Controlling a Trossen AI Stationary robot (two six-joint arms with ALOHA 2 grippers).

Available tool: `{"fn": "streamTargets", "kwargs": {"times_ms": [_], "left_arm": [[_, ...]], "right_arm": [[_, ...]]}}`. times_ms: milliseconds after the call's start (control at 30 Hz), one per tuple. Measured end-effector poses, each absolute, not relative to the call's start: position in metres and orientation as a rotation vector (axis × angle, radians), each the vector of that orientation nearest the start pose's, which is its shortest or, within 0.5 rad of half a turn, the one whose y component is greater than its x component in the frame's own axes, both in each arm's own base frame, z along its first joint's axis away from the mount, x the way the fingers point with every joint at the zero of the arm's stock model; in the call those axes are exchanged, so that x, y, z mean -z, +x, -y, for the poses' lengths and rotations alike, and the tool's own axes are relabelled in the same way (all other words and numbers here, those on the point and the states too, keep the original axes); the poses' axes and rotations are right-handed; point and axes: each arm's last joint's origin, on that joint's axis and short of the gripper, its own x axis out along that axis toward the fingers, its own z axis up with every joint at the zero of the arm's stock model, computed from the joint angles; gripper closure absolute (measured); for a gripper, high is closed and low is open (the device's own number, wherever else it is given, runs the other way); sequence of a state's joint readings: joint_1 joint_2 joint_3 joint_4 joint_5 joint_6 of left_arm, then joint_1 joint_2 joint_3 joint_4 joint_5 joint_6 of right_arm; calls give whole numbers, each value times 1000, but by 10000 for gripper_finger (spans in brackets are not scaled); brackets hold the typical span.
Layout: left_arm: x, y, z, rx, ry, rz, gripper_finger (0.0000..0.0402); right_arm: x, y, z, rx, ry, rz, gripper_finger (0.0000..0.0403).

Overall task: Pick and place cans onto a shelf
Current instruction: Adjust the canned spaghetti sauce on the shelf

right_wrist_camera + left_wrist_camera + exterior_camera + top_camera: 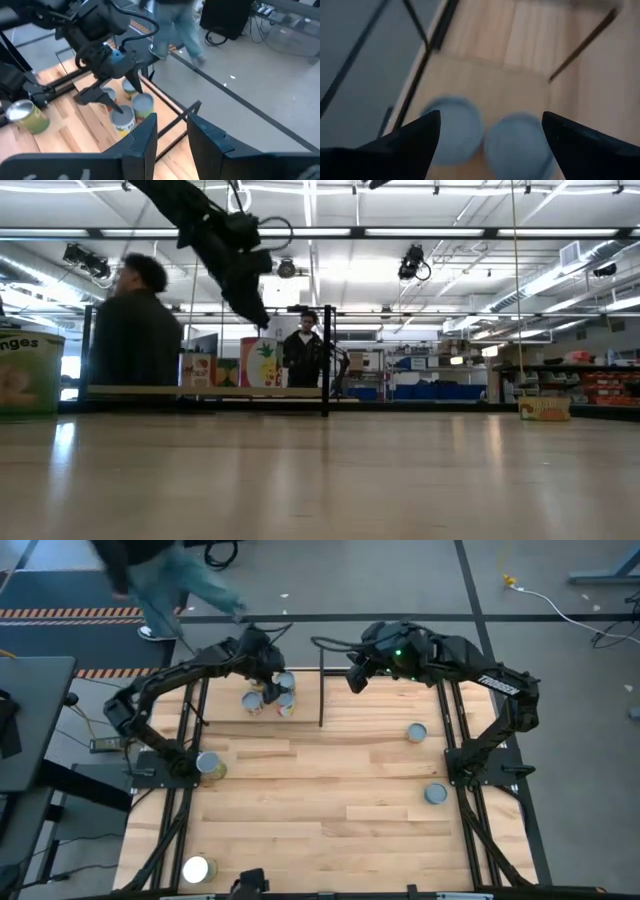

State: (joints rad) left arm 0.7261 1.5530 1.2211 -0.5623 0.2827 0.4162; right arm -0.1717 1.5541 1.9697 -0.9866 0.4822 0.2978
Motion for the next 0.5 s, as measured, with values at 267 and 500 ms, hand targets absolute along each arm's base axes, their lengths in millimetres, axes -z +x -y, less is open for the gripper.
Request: {"fn": "streamTargets", "kwargs": {"times_ms": [267,500], "left_arm": [[-246,250,-210,-132,-48,-990,47],[-246,253,-213,-134,-32,-952,47]], "right_arm": [[-445,295,70,749,223,-538,290],[-432,299,71,765,276,-557,290]]}}
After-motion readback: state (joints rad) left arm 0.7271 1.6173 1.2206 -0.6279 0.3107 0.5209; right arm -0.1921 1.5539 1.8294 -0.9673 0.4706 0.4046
